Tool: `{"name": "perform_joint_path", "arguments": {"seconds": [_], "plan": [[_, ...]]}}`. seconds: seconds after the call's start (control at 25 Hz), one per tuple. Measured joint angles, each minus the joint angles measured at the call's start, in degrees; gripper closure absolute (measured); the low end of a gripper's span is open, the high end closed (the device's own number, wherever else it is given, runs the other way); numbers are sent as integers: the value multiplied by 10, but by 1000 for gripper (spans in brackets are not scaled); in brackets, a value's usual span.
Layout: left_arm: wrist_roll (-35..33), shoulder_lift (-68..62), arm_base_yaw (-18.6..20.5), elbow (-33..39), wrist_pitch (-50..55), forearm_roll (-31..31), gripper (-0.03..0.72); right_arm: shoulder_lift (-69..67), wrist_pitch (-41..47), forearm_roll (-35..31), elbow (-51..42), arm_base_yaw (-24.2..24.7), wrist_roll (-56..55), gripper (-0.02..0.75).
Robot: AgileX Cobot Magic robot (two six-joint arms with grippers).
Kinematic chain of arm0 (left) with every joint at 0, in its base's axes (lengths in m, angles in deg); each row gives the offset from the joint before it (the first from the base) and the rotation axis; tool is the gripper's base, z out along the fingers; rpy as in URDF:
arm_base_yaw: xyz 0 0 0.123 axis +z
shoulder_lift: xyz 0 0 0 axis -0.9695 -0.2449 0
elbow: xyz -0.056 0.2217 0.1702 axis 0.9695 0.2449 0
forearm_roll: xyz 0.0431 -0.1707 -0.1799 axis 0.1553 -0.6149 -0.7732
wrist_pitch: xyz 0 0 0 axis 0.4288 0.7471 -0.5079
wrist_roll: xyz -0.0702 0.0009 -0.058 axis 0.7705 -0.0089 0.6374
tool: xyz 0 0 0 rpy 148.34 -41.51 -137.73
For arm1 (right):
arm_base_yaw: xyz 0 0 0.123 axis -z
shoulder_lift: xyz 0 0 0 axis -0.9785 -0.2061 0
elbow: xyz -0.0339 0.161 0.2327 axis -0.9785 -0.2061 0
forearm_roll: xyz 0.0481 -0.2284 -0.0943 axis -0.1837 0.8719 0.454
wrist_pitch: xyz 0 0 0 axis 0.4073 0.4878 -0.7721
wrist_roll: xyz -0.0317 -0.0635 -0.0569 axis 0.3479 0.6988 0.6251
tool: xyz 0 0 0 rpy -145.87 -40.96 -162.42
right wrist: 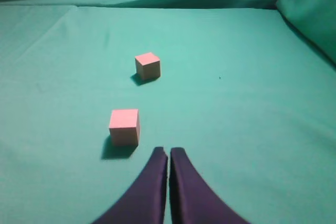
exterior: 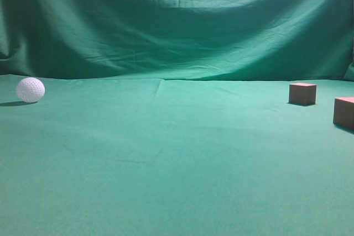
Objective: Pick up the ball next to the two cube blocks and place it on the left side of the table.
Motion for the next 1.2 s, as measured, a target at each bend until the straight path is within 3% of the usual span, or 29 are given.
{"name": "perform_joint_path", "arguments": {"seconds": [0.52,0.76,1.2], "plan": [[0,0,0,0,0,0,688,0,12,6,0,0,-8,738],[0,0,0,0,0,0,688,0,12,66,0,0,-90,738],[0,0,0,0,0,0,688,0,13,75,0,0,-109,738]]}}
